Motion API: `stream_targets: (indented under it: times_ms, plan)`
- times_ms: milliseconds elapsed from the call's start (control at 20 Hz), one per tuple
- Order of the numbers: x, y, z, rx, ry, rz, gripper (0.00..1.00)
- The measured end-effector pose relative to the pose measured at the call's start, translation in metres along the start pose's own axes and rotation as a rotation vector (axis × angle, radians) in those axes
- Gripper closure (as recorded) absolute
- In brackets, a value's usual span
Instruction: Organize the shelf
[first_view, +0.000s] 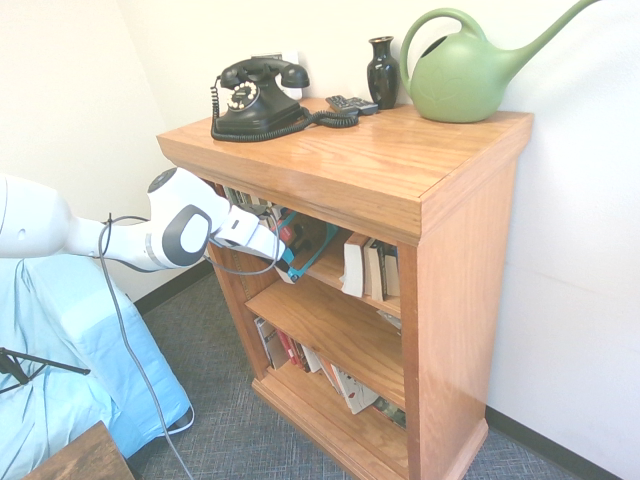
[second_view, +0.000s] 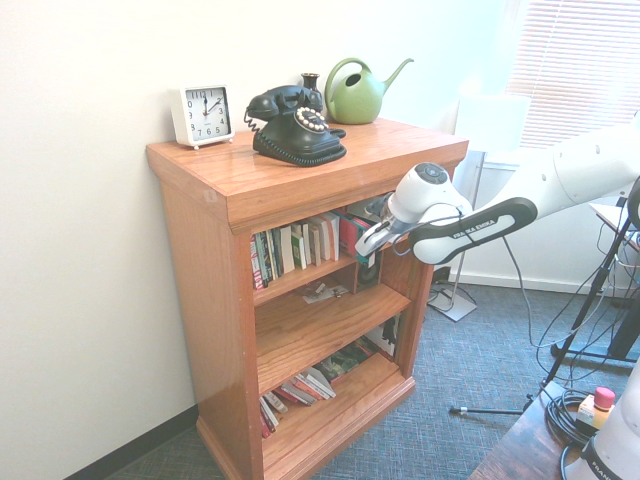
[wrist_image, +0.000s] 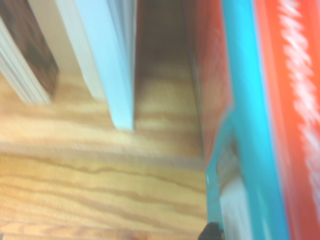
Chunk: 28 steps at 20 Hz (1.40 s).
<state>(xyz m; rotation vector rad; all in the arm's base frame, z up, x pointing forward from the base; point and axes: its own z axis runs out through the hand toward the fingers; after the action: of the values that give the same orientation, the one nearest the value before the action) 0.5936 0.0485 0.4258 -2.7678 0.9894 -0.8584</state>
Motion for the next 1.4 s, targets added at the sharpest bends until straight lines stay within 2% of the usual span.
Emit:
stream_targets:
  times_ms: [450, 500, 1400]
  plan:
    - [0.008, -0.016, 0.004, -0.003, 0.008, -0.013, 1.0]
    - [0.008, -0.016, 0.004, -0.003, 0.009, -0.011, 0.0]
    - [-0.001, -0.007, 0.013, -0.036, 0.046, -0.041, 0.0]
